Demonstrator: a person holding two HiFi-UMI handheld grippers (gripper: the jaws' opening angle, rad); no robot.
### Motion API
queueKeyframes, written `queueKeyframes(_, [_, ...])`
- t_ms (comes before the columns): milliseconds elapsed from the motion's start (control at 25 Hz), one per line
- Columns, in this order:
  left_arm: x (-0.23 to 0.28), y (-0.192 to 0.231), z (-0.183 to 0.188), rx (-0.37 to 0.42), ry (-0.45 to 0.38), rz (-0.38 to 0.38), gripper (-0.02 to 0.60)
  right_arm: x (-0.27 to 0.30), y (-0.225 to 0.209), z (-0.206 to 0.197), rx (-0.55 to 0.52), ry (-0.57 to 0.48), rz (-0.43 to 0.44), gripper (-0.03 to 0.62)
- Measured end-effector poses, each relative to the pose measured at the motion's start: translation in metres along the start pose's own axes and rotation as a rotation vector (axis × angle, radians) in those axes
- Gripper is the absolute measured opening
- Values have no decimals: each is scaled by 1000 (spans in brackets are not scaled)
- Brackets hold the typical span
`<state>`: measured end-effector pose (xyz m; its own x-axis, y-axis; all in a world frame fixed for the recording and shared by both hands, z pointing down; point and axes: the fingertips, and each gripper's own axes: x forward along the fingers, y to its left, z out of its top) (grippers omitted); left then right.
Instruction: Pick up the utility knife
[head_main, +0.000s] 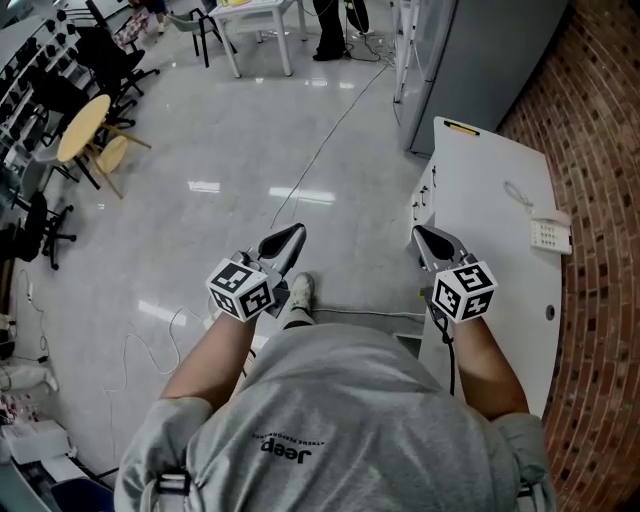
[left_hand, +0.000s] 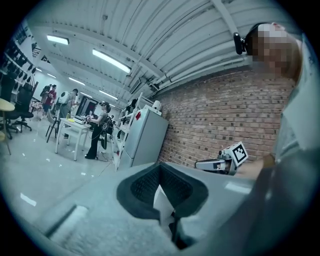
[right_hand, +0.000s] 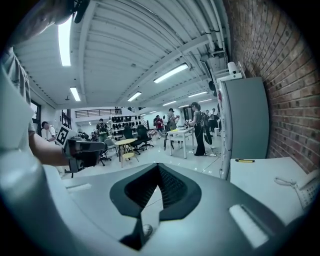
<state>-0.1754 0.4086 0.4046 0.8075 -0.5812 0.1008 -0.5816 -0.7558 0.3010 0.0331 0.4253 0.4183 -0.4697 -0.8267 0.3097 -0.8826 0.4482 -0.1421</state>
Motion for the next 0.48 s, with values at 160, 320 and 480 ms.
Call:
queueKeyframes(160, [24,56,11,-4,6,-28,-2,47,-15,16,6,-6,-32,9])
queueKeyframes(320, [61,128,37,7,9,-64,-2,111,-37,44,16,-29,-76,9])
queueKeyframes(480, [102,196,71,19,34,-115,-2,178,-57,80,34,-48,-125,9])
